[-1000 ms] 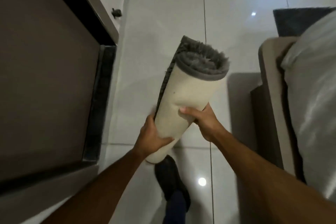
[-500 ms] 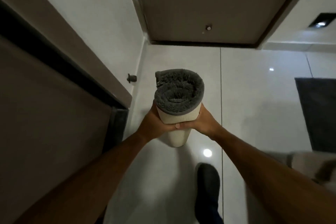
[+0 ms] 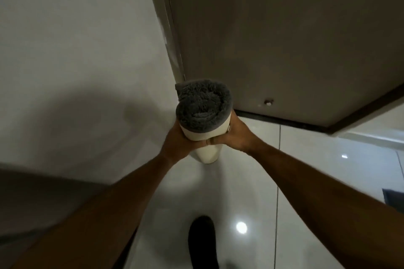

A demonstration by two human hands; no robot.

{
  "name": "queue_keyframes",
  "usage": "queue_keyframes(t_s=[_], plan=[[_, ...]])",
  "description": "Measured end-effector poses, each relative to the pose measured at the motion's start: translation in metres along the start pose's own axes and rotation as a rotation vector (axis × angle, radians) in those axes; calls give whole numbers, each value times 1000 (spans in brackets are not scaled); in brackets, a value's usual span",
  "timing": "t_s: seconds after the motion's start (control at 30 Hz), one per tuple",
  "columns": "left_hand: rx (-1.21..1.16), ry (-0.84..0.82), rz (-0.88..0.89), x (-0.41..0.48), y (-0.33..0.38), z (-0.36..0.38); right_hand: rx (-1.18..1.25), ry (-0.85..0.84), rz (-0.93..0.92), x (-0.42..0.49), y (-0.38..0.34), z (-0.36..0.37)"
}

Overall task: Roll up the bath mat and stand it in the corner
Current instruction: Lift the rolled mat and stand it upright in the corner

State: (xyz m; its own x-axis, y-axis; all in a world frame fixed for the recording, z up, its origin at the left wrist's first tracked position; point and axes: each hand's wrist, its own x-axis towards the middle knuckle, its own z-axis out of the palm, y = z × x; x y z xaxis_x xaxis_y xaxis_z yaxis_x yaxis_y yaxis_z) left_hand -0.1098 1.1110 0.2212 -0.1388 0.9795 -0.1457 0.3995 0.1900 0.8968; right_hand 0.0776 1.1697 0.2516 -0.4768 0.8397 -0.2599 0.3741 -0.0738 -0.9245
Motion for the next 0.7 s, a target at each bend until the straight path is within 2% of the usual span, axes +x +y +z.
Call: queue_keyframes(t_s=[0.07,0.17,0.33,0.6,0.7], plan=[[-71,4,-55,37,-10,-13,2,-50,2,47,-10,-2],[-58,92,-38,81,-14,-32,-8,-74,45,108,-20,-2],[-100,85,-29,149,-23,-53,56,-61,71,182,-20,-2],[-164,194,-261,210,-42,-55,-28,-115,47,259,-13,14],[-211,189,-311,225,-38,-56,45,-87,45,274,-15,20]])
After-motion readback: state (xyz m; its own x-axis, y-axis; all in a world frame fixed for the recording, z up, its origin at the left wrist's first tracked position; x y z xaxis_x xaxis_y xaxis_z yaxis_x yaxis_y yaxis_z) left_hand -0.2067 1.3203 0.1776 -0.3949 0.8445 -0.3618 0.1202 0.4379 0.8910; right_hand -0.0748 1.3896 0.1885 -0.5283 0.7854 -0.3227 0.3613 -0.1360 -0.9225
